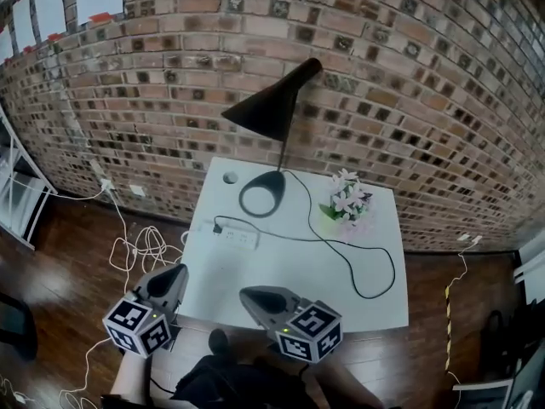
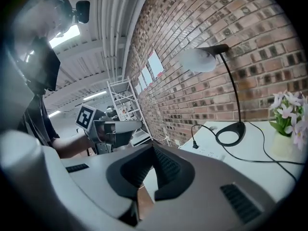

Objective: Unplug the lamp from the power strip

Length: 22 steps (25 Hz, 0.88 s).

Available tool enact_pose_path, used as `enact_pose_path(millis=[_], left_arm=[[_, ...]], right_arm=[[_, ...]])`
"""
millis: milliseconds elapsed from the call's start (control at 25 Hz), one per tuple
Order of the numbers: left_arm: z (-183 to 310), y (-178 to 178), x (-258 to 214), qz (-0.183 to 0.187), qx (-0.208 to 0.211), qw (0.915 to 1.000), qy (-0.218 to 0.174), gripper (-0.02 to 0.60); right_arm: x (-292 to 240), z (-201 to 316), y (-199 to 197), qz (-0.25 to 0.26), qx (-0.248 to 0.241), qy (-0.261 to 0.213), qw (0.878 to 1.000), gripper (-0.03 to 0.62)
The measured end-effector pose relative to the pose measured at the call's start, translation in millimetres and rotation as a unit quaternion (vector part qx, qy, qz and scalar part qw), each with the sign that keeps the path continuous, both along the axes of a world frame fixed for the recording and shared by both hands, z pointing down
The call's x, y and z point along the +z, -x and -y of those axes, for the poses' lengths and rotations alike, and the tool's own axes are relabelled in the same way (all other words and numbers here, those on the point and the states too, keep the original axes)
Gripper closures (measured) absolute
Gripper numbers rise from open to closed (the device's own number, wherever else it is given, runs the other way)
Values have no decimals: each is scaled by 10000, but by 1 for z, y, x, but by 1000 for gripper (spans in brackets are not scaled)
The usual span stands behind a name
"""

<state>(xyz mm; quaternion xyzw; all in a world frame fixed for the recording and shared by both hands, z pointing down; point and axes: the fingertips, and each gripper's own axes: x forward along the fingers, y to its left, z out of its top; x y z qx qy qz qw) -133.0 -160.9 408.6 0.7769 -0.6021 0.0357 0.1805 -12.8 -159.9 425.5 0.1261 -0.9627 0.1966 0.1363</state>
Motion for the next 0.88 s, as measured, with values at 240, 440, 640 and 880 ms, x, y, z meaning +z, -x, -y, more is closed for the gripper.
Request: enact_pose_path(millis=[240, 440, 640, 880], left_arm=[[30, 20, 10, 172, 339, 9993, -6, 588], [55, 37, 18, 340, 495, 9981, -118, 588], [80, 45, 40, 642, 681, 9956, 24, 588], [102, 34, 55, 1057, 881, 9904, 147, 588]], right_arm=[[15, 17, 20, -346, 260, -47, 9991, 600], [28, 36, 30, -664, 490, -108, 9965, 600], [42, 50, 36, -872, 566, -80, 9946, 600], [61, 72, 42, -989, 501, -61, 9938, 600]])
